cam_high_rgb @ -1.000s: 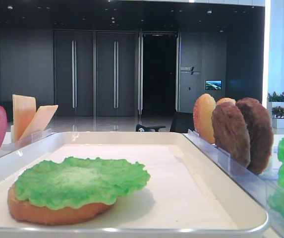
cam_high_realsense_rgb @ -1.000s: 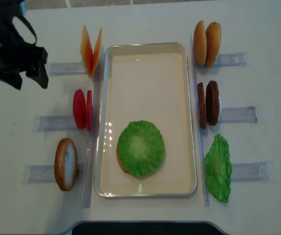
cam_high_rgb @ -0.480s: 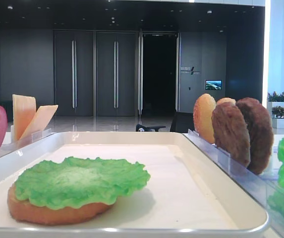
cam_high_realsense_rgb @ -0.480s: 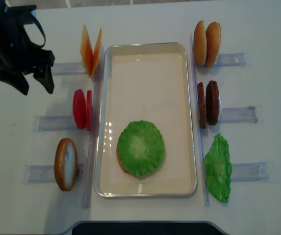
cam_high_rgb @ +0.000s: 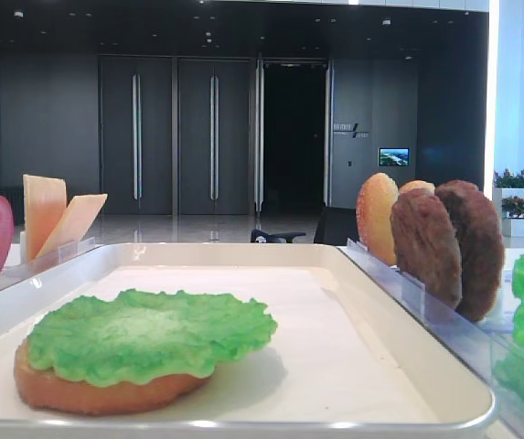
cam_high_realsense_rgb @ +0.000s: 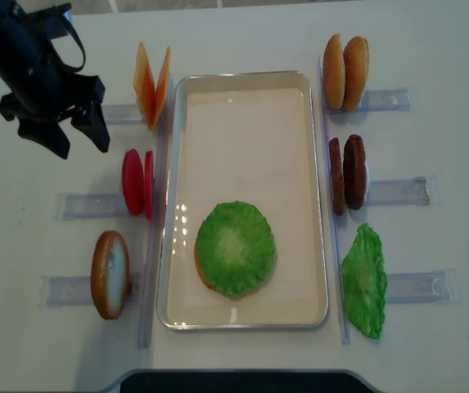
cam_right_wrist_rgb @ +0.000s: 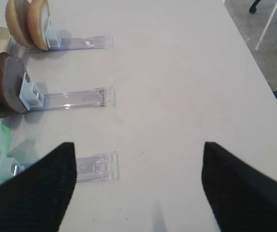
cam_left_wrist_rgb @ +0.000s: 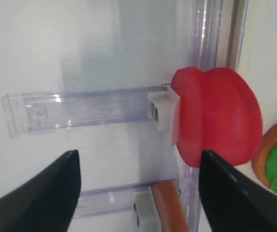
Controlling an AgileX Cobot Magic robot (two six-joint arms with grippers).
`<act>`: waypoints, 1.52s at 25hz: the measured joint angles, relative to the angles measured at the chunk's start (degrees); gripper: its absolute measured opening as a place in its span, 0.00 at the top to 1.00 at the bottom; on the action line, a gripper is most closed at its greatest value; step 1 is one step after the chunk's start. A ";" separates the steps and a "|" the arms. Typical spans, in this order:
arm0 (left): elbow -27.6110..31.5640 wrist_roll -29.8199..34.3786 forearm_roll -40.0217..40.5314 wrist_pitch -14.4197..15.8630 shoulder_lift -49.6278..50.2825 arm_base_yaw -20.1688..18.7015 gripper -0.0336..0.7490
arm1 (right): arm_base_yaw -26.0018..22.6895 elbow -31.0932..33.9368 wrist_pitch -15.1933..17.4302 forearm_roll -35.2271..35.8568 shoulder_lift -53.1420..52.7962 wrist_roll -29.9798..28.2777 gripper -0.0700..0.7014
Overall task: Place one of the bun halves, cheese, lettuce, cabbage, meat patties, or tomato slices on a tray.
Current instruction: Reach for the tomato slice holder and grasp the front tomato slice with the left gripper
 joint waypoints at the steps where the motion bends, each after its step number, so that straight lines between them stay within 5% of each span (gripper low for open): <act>1: 0.00 -1.11 0.07 0.00 0.00 -0.91 0.22 | 0.00 0.00 0.00 0.00 0.00 0.00 0.21; 17: -6.97 -23.22 8.34 0.14 0.00 -22.89 0.22 | 0.00 0.00 0.00 0.00 0.00 0.00 0.21; 38: -7.07 -30.04 15.50 0.25 5.63 -25.86 0.22 | 0.00 0.00 0.00 0.00 0.00 0.00 0.21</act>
